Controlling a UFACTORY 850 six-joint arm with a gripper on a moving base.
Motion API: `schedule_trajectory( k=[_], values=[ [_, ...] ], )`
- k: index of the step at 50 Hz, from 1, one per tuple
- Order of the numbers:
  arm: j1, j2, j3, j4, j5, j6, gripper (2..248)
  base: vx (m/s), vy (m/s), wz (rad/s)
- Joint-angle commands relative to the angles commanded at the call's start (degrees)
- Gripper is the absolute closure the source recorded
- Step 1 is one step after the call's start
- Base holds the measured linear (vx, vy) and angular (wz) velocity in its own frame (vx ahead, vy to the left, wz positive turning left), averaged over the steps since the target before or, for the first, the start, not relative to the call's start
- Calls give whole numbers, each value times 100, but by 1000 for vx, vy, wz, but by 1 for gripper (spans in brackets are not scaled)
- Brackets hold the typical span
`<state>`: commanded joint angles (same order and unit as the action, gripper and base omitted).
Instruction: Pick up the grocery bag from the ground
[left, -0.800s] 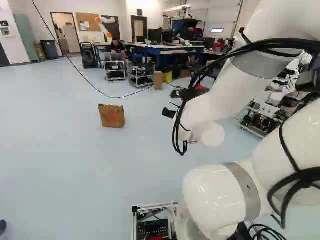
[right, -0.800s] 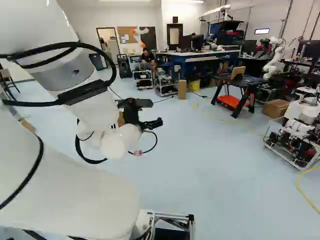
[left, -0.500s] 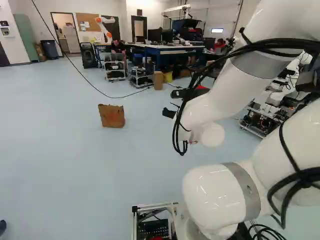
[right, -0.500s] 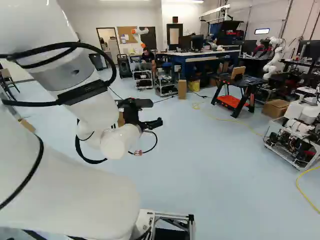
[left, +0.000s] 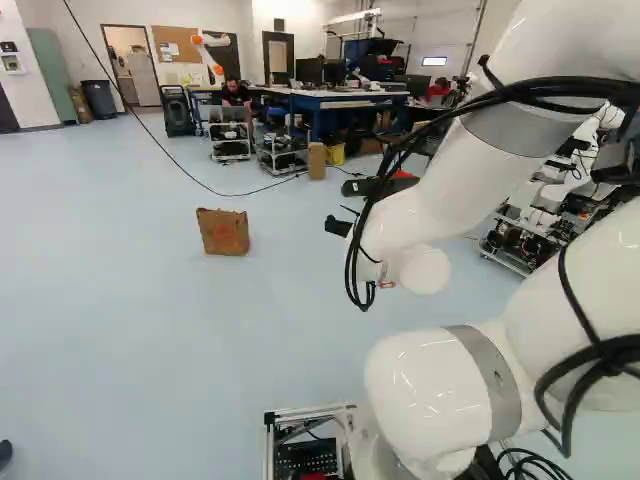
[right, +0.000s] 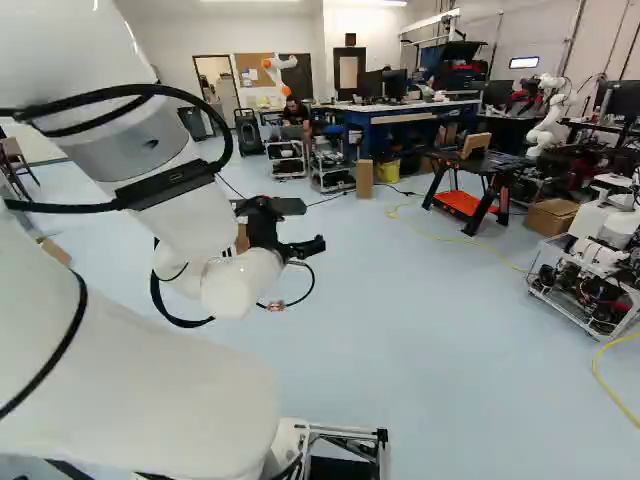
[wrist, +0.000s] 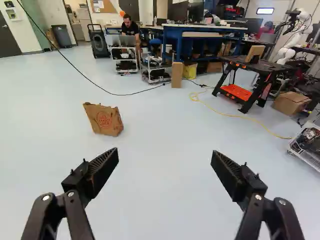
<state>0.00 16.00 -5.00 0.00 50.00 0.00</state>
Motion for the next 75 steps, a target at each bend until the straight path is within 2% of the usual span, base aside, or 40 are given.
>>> schedule_trajectory(
  k=[12,36,75],
  values=[
    [0,0,0,0,0,0,3,107,0,-6],
    [0,0,0,0,0,0,3,350,12,-6],
    [0,0,0,0,0,0,3,321,145,437]
  ],
)
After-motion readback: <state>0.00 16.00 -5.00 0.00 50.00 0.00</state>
